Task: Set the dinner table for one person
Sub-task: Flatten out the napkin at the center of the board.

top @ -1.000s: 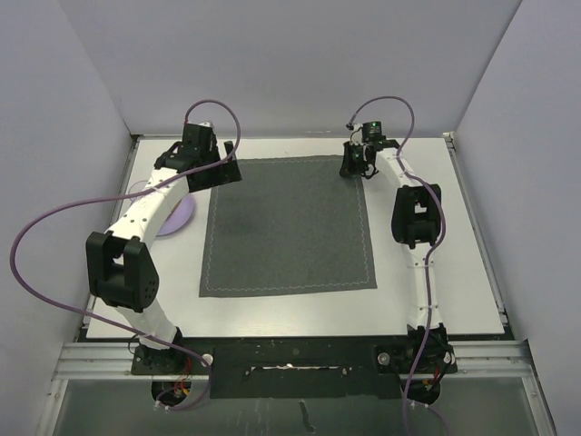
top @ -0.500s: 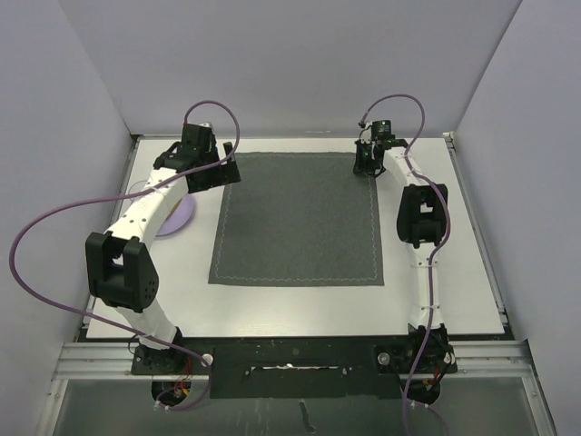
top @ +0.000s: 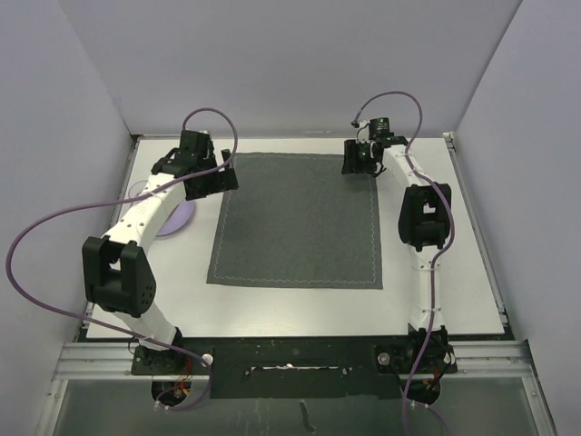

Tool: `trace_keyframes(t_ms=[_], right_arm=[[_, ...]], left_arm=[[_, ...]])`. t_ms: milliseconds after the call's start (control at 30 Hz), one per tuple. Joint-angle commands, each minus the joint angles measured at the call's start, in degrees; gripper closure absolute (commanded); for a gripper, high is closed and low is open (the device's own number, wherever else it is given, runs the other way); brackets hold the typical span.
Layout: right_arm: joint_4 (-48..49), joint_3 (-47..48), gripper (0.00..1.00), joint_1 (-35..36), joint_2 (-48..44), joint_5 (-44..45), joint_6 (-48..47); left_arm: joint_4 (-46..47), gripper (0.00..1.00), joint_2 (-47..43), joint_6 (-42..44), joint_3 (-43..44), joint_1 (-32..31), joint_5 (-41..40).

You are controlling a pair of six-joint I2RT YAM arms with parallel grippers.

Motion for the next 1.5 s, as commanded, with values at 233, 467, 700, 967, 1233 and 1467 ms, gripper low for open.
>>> trace_keyframes(t_ms=[233,467,700,967,1233,1467], right_arm=[[-2.9,-5.3,0.81,5.4,-22.1,-0.1,3.3],[-1.4,-40.5,1.0,17.5,-47.5,9.8,12.7],[-1.0,-67.3,1.0,31.8,-63.9,17.8,24.3],[-2.9,-69.9,1.0,32.2,-61.2,24.4,23.6],[-2.1,-69.7,1.0,32.5,-54.2,24.8,24.8],[-3.2,-67.8,1.0,32.8,-46.5,27.7,25.2]], left_arm=[[-0.3,0.02,-10.6,-0.7,-2.4,1.1,1.6],[1.1,0.23,-24.1,-5.2,-14.3,1.3,5.7],[-0.6,1.0,-37.0,-7.6,-24.0,1.4,8.1],[-4.5,0.05,-44.7,-7.3,-27.4,1.5,9.1],[-8.5,0.02,-47.9,-6.8,-26.1,1.5,6.9],[-9.9,0.02,-47.1,-5.2,-24.1,1.6,5.4]])
